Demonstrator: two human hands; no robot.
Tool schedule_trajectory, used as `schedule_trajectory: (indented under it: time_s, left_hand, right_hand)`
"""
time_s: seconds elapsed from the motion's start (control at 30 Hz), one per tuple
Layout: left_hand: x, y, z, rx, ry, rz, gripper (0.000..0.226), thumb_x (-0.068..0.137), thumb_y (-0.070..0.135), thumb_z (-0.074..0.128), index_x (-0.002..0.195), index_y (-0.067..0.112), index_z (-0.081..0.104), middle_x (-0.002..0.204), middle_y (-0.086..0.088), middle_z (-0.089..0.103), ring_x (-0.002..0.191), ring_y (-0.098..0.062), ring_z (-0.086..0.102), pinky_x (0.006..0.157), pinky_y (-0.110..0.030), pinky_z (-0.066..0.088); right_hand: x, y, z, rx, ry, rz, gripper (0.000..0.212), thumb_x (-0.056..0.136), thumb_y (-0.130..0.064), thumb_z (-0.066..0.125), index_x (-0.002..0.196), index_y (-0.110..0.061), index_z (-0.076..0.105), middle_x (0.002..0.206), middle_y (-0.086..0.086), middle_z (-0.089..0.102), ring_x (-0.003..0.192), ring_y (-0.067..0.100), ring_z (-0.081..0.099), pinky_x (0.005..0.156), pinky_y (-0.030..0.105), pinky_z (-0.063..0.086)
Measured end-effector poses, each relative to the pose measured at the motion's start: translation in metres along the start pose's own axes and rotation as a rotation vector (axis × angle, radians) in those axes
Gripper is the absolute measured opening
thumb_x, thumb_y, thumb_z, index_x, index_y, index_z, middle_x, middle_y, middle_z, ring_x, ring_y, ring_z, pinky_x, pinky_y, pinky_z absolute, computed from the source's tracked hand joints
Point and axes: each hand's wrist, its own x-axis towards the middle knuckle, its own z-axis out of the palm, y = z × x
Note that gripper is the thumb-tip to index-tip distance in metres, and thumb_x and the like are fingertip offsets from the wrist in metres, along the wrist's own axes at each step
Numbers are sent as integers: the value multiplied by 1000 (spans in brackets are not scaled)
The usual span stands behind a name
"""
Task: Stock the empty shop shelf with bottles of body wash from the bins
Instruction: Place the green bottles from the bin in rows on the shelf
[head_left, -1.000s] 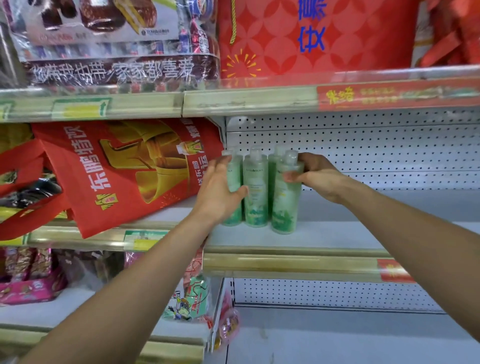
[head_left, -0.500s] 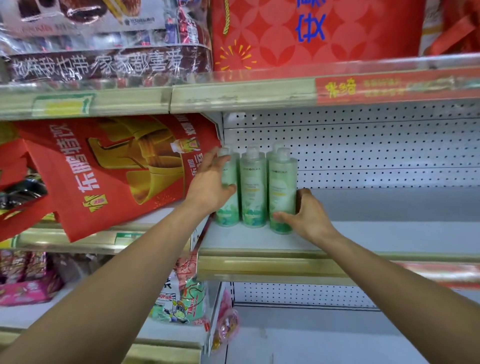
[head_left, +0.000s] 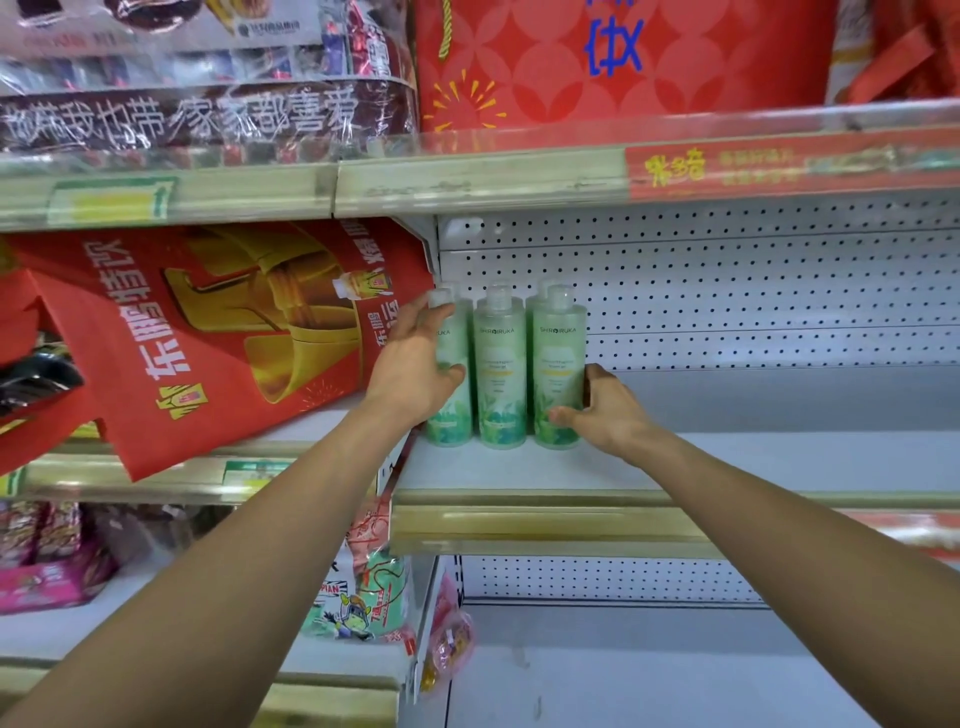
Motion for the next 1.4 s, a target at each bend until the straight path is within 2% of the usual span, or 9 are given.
schedule_trajectory:
  time_s: [0.33,0.47,0.57,0.7,0.83,0.97,1.13,1.4]
  left_hand:
    - [-3,6,0,11,-44,-35,79,86,19,69,152,21,26,162,-3,8,145,-24,28,114,-33,33]
    - [-11,11,-5,22,-60,-68,88,86,24,70,155,21,16,163,-6,2,148,-31,17,118,-39,27]
    - [-32,9,-14,115,-17,-60,83,86,34,69,153,22,21,159,-6,15,144,-30,22,110,-43,34]
    - [-74,3,-25,209,84,21,75,85,44,65,148,21,30,147,-4,34,134,-27,34,100,-45,42]
    - [-127,2,-35,184,102,45,70,86,45,63,146,21,36,140,-3,43,128,-27,42,95,-45,44]
    - [-185,-12,-45,123,41,52,61,86,42,64,140,21,46,132,-3,52,123,-28,47,93,-43,44]
    - [-264,-48,-44,79,-109,-49,57,89,42,63,141,27,45,141,1,49,130,-25,41,96,-39,42]
    - [-388,-121,-2,-47,-445,-253,57,89,43,62,140,22,48,139,-1,51,128,-24,46,97,-43,46]
  right_hand:
    - [-3,-8,3,23,-24,74,46,85,-14,70,123,-8,44,121,9,58,102,22,56,82,28,46]
    - [-15,-13,8,-109,62,74,57,86,-21,70,131,-3,39,129,15,51,116,30,52,91,36,45]
    - [-38,-17,5,-363,155,-4,70,88,-33,66,142,-8,29,135,15,42,125,33,43,94,46,45]
    - [-78,-29,2,-583,205,-181,60,92,-34,57,143,-15,31,137,9,42,124,29,42,90,43,46]
    - [-125,-47,11,-623,216,-308,52,91,-36,56,138,-17,42,137,5,44,124,26,44,93,39,41]
    - [-176,-56,32,-593,195,-383,45,90,-33,60,130,-15,52,130,4,52,116,27,50,88,39,43]
    - [-235,-52,79,-535,68,-321,42,92,-34,56,131,-19,51,133,-1,49,120,22,47,88,35,41]
    - [-316,0,175,-503,-322,-153,39,93,-36,54,129,-22,51,133,-2,48,122,19,46,88,33,42]
